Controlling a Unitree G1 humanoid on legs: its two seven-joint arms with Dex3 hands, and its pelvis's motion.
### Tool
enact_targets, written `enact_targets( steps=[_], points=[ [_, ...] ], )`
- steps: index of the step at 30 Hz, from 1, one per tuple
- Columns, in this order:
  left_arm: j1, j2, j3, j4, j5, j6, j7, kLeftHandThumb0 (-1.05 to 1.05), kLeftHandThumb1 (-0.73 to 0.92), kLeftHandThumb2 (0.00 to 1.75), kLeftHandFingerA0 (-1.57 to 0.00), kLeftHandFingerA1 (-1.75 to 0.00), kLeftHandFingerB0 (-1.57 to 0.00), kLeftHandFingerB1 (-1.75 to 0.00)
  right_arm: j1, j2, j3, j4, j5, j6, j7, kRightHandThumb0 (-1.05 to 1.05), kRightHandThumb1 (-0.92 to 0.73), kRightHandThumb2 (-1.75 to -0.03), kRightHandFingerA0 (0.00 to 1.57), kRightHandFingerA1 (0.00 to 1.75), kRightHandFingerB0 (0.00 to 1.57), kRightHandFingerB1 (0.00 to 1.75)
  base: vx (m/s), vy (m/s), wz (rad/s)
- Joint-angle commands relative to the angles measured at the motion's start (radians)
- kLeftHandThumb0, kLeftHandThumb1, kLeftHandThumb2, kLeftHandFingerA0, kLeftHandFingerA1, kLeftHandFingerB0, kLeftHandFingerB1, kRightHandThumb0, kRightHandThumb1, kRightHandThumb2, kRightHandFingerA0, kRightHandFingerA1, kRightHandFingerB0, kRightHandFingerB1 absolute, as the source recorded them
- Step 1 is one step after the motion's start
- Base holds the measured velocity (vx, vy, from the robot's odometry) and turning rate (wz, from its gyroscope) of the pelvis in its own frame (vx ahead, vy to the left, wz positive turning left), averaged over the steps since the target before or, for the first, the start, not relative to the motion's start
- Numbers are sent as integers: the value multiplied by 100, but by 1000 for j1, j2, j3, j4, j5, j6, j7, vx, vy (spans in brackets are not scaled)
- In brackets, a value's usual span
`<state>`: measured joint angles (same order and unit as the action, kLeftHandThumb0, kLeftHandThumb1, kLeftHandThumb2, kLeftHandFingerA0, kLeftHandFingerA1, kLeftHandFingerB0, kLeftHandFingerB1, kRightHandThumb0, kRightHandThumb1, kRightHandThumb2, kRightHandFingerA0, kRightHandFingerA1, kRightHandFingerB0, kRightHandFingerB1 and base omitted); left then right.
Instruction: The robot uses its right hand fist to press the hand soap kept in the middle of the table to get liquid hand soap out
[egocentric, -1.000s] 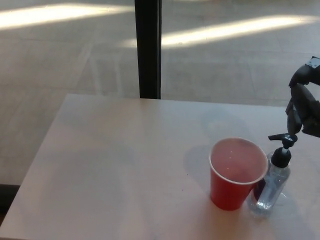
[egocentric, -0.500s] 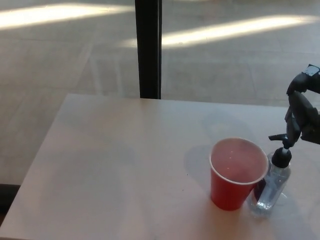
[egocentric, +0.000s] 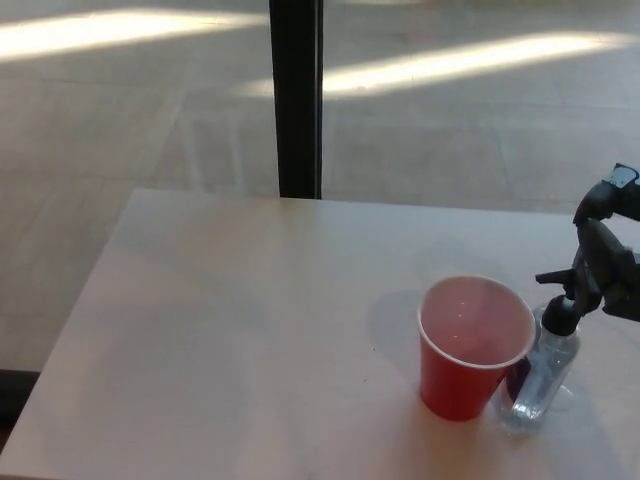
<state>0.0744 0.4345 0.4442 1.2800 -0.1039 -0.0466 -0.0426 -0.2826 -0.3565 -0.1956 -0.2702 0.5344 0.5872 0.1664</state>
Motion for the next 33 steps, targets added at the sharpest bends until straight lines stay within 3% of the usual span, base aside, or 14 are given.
enact_targets(
  steps=[1, 3, 5, 7, 8, 10, 16, 17, 18, 19, 25, 33],
  points=[
    [3, 18, 3, 7, -18, -16, -9, -55, 69, 60, -70, -72, -51, -51, 54, -14, 24, 40, -49, 19, 15, -15, -59, -121, 94, 175, 70, 160, 0, 0, 0],
    [5, 18, 2, 5, -18, -22, -17, -53, 70, 60, -69, -71, -50, -51, 64, -12, 43, 44, -62, 13, 18, -15, -59, -118, 93, 175, 72, 159, 0, 0, 0],
    [-3, 14, 1, 5, -17, -17, -6, -54, 68, 60, -73, -75, -54, -54, 71, -24, 65, 60, -79, -6, 41, -15, -62, -108, 98, 175, 66, 171, 0, 0, 0],
    [-4, 14, 1, 4, -18, -18, -9, -54, 70, 60, -71, -74, -53, -54, 85, -43, 114, 70, -110, -43, 79, -15, -60, -113, 98, 175, 70, 168, 0, 0, 0],
    [-2, 13, 3, 4, -20, -20, -13, -53, 70, 60, -70, -74, -53, -54, 92, -54, 138, 80, -126, -90, 109, -14, -61, -117, 97, 175, 76, 159, 0, 0, 0],
    [-9, 14, 5, 4, -22, -17, -14, -52, 70, 60, -69, -73, -52, -53, 84, -61, 167, 117, -147, -152, 138, -13, -55, -122, 98, 175, 78, 162, 0, 0, 0],
    [-11, 16, 5, 4, -22, -20, -13, -53, 69, 60, -70, -73, -51, -52, 48, -70, 192, 147, -141, -144, 140, -16, -52, -121, 94, 175, 75, 167, 0, 0, 0],
    [-12, 16, 3, 3, -20, -19, -12, -53, 69, 60, -70, -73, -53, -53, 46, -72, 191, 148, -138, -137, 140, -23, -53, -117, 124, 146, 101, 133, 0, 0, 0],
    [-13, 16, 2, 3, -20, -19, -12, -53, 69, 60, -70, -73, -53, -53, 46, -73, 190, 149, -137, -138, 142, -23, -53, -117, 124, 146, 101, 133, 0, 0, 0],
    [-15, 15, 0, 3, -18, -15, 0, -54, 69, 60, -72, -72, -54, -52, 44, -78, 194, 154, -139, -139, 149, -16, -52, -122, 93, 175, 73, 167, 0, 0, 0],
    [-21, 21, -4, 1, -16, -18, -3, -53, 70, 60, -69, -70, -52, -52, 53, -102, 208, 176, -167, -151, 149, -16, -54, -121, 96, 175, 78, 164, 0, 0, 0],
    [-32, 21, -6, 5, -16, -21, 6, -53, 69, 60, -68, -69, -52, -52, 111, -93, 208, 183, -150, -131, 139, -19, -52, -124, 92, 175, 72, 164, 0, 0, 0]
  ],
)
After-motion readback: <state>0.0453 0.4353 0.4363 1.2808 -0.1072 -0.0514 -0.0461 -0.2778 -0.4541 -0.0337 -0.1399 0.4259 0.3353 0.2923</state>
